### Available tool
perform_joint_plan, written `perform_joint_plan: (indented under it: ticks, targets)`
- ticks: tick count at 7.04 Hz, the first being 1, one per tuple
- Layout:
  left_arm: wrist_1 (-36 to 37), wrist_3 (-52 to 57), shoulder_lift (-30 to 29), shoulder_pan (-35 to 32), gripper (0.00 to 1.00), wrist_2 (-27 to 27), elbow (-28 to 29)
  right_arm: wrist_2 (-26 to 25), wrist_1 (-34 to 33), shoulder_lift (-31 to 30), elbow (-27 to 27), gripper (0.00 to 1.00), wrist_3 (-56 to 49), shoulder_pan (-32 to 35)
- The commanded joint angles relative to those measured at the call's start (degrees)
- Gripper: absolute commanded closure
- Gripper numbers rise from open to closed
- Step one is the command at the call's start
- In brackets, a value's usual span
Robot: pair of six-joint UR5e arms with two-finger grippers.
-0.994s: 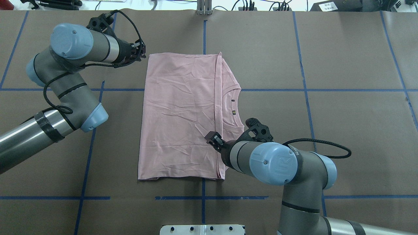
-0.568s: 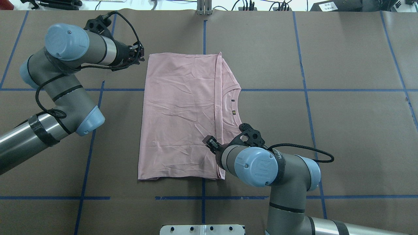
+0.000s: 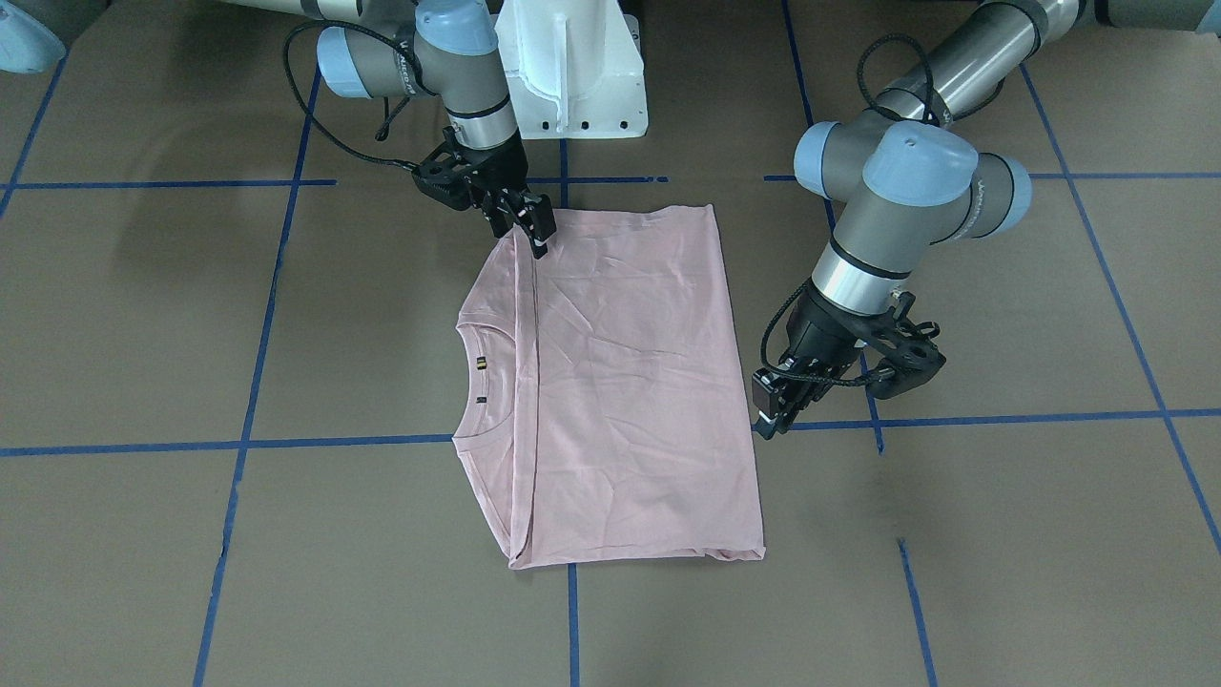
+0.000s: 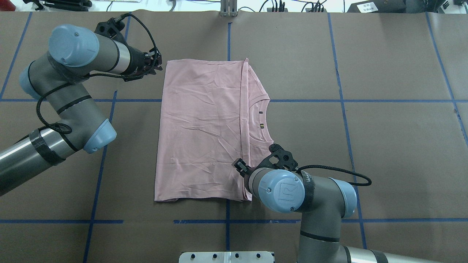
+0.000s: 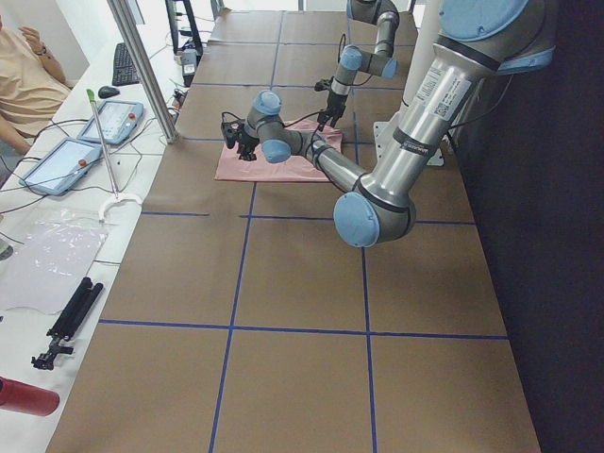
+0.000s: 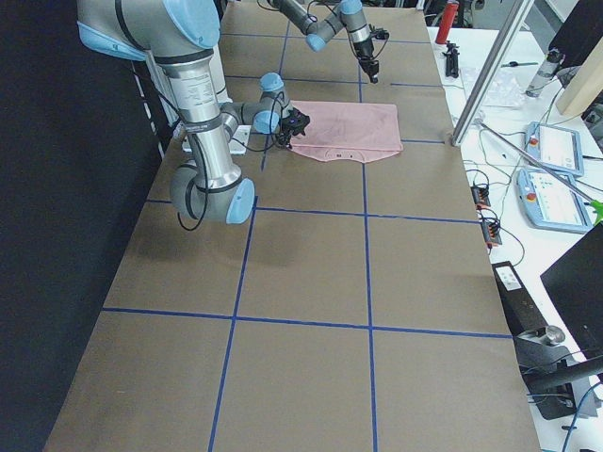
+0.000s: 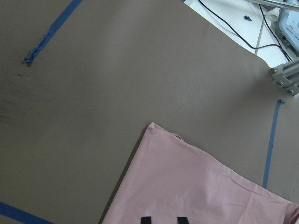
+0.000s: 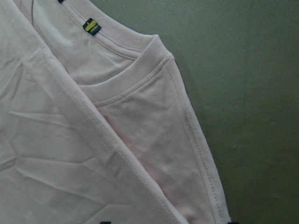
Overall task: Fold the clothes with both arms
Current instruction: 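Move the right gripper to the shirt's corner nearest the robot and grasp it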
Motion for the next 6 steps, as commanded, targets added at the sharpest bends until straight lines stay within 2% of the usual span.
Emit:
perform_joint_plan:
  ticks: [1, 3, 4, 5, 6]
  targets:
    - [0.0, 0.0, 0.1, 0.0, 0.68, 0.0, -0.1, 0.0, -0.7, -0.1, -0.1, 0.23, 0.0, -0.4]
    - [0.0, 0.0, 0.0, 0.0, 0.68, 0.0, -0.1, 0.0, -1.8, -0.1, 0.0, 0.61, 0.0, -0.6]
    - [0.0, 0.0, 0.0, 0.0, 0.68, 0.0, -0.2, 0.0, -1.8, -0.1, -0.1, 0.91, 0.0, -0.7]
    - [0.0, 0.0, 0.0, 0.0, 0.68, 0.0, -0.2, 0.0, -1.8, 0.0, 0.0, 1.0, 0.0, -0.7]
    - [0.1, 0.0, 0.0, 0.0, 0.68, 0.0, -0.2, 0.1, -1.8, 0.0, 0.1, 1.0, 0.0, -0.7]
